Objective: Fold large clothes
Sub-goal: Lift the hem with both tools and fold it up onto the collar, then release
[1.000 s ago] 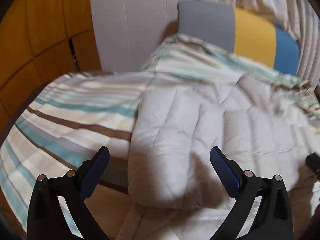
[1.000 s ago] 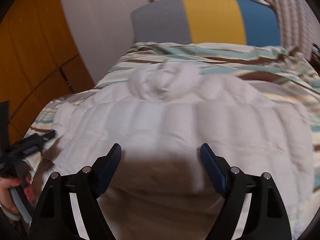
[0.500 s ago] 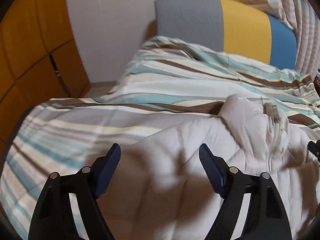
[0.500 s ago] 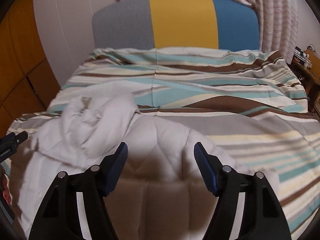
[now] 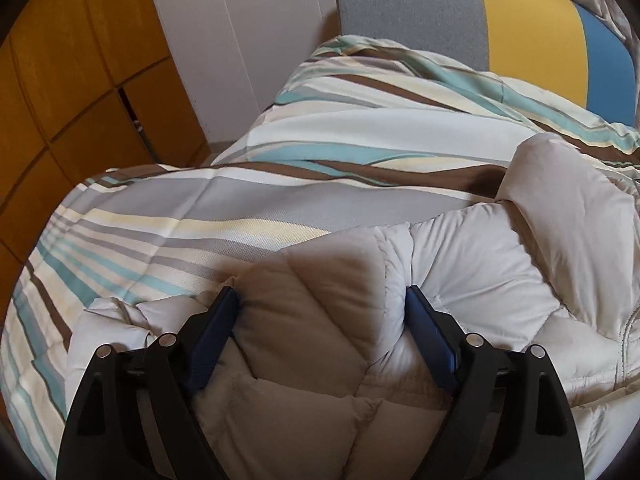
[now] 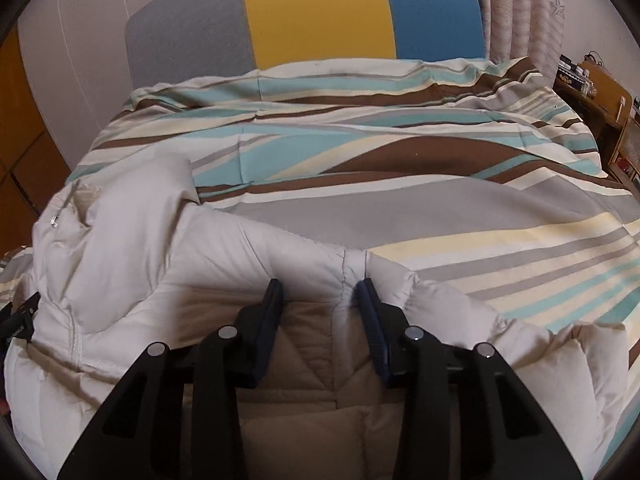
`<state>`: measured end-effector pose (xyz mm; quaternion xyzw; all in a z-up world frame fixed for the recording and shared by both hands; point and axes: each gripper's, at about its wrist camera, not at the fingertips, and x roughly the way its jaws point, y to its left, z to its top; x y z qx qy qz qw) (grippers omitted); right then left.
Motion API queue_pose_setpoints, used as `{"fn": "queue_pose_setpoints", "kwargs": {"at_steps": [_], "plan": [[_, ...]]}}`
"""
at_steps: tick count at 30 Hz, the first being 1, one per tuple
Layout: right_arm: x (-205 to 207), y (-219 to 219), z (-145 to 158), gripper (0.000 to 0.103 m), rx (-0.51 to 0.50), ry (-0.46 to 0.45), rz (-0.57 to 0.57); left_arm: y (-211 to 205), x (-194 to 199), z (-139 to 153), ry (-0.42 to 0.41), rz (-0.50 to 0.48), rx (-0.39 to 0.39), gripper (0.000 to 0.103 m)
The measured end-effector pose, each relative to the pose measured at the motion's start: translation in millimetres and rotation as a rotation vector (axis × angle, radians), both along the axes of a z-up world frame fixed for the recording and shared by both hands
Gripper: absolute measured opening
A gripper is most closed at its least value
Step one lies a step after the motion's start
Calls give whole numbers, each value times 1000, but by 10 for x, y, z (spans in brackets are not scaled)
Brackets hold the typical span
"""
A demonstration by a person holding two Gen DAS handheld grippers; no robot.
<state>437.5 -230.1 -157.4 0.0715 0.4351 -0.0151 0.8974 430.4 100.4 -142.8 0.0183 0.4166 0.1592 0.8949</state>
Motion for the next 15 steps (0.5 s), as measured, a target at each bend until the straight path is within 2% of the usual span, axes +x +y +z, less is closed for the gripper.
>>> {"fn": "queue_pose_setpoints", "kwargs": {"at_steps": [2, 5, 9, 11, 12, 14, 15], "plan": [[53, 72, -7, 40, -49, -2, 7, 51, 67, -33, 6, 15, -14, 92], [100, 82, -20, 40, -50, -9, 4, 133, 146, -55, 20, 38, -56, 100], [116, 58, -5, 43, -17, -10, 13, 119, 136, -19, 19, 38, -49, 100], [116, 78, 63, 52, -23, 0, 32, 152, 98, 63, 35, 36, -82, 100], [87, 67, 137, 64, 11, -8, 63, 188, 83, 114, 43, 33, -112, 100], [-21, 38, 292, 67, 39, -58, 85, 270, -3, 278, 8, 30, -194, 100], [-103, 23, 387, 67, 31, -88, 83, 346, -109, 420, -53, 48, -233, 100]]}}
